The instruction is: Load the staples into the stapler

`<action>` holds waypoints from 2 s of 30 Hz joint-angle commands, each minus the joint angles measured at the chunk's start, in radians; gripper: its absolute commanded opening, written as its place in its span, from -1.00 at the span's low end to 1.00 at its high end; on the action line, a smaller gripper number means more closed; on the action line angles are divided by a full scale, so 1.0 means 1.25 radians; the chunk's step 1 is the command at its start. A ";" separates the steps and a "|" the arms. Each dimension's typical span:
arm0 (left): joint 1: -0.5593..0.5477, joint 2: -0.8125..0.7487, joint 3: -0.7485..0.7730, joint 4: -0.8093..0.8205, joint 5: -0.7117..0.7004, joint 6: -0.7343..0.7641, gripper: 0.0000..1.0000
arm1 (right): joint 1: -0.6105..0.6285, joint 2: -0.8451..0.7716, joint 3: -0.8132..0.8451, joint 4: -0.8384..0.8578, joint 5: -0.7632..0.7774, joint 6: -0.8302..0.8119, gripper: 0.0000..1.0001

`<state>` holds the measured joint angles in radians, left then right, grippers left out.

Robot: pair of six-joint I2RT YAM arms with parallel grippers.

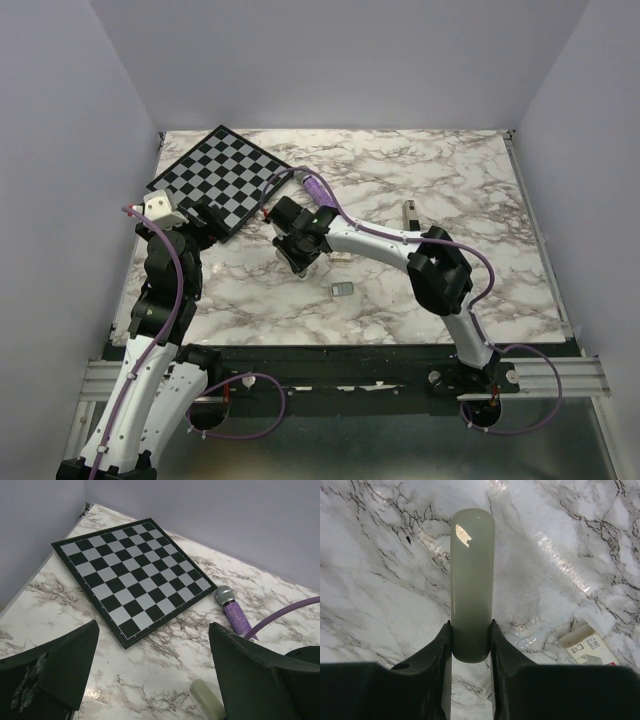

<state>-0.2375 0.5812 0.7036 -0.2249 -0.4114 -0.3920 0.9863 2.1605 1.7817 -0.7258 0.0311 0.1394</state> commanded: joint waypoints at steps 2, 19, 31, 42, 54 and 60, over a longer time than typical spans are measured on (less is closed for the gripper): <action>0.002 -0.006 -0.013 0.022 -0.005 0.008 0.97 | -0.001 0.044 0.006 -0.042 -0.007 0.000 -0.65; 0.002 0.004 -0.014 0.023 0.003 0.003 0.97 | -0.002 0.015 -0.024 -0.037 0.034 0.000 -0.99; 0.001 -0.001 -0.013 0.019 0.000 0.003 0.97 | -0.164 -0.209 -0.129 -0.054 0.065 0.064 -0.98; -0.003 0.000 -0.009 0.008 -0.016 -0.005 0.97 | -0.372 -0.294 -0.377 0.048 0.151 0.151 -0.97; -0.004 -0.013 -0.007 0.002 -0.032 -0.007 0.97 | -0.416 -0.276 -0.442 0.155 0.174 0.179 -0.19; -0.004 -0.041 -0.012 0.011 -0.033 -0.002 0.97 | -0.416 -0.406 -0.478 0.191 0.168 0.181 0.21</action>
<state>-0.2398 0.5621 0.6914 -0.2188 -0.4309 -0.3965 0.4736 1.7866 1.2152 -0.5709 0.2138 0.3511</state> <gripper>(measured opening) 0.985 0.580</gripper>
